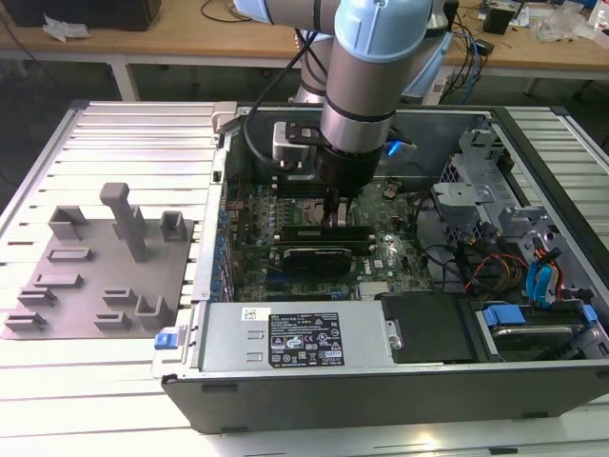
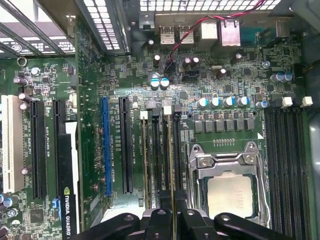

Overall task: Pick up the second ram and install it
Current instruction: 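Insert the second ram into the second slot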

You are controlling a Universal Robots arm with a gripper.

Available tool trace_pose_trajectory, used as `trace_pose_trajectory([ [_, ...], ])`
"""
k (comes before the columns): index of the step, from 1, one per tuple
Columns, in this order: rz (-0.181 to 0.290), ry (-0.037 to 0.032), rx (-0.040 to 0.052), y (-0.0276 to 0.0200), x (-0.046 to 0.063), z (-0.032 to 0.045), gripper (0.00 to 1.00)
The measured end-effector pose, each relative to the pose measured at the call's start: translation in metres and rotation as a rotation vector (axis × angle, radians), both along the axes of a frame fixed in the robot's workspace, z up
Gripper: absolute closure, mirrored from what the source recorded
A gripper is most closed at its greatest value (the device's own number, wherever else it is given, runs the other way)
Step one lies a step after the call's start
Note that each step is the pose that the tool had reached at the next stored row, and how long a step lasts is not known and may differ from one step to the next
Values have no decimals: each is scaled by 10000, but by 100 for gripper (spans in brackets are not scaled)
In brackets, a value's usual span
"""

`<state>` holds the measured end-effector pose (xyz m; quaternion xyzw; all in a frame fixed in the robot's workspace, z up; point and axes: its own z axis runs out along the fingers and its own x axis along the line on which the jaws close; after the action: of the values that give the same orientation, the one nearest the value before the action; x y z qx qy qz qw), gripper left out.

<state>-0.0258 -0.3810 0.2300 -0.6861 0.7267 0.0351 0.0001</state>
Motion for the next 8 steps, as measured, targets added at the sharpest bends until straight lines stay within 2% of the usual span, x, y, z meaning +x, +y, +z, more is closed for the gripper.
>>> trace_pose_trajectory([
  [2, 3, 1, -2, 16, 0, -6, 89],
  [8, -2, 2, -7, 9, -5, -20, 89],
])
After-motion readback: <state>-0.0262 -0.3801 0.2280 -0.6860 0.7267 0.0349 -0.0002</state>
